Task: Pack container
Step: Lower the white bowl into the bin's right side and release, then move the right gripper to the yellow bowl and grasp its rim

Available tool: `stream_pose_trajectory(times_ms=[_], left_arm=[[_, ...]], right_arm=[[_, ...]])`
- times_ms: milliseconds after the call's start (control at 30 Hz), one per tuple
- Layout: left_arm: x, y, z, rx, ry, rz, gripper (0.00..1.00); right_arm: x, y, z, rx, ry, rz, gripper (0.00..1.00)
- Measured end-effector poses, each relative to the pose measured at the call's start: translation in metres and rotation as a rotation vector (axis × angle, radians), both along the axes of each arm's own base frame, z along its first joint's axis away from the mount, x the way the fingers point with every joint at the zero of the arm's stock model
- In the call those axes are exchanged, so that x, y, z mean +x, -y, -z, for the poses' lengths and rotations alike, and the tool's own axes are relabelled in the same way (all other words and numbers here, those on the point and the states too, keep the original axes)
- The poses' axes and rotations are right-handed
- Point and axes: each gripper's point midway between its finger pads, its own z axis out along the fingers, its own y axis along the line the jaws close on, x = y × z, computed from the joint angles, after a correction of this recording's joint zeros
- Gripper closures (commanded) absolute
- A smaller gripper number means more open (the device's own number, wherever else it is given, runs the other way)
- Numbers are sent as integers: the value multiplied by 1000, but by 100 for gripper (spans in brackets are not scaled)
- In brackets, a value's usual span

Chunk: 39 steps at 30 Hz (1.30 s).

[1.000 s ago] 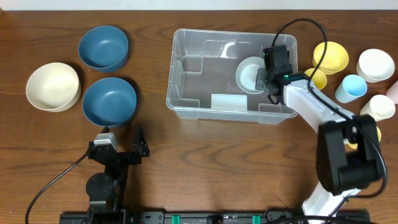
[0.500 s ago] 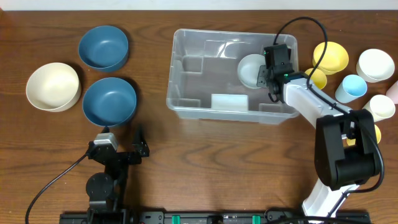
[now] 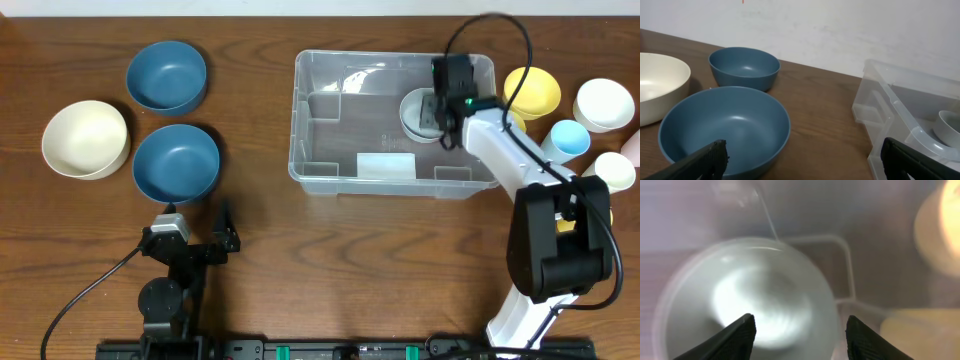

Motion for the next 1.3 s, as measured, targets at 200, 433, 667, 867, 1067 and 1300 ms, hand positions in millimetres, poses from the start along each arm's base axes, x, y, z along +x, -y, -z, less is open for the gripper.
stream_pose_trajectory(times_ms=[200,433,667,867,1067,1300], left_arm=[[0,0,0,0,0,0,2],[0,0,0,0,0,0,2],[0,0,0,0,0,0,2],[0,0,0,0,1,0,2],[0,0,0,0,0,0,2],[0,0,0,0,1,0,2]], right_arm=[[10,-24,-48,-1,8,-74,37],[2,-43,-102,61,-27,-114,32],[-5,-21,-160,131,-17,-47,29],[-12,35,-171,144,-38,74,29],[-20,97,-167,159,-57,232,32],[-16,152,-169,177,-1,366,35]])
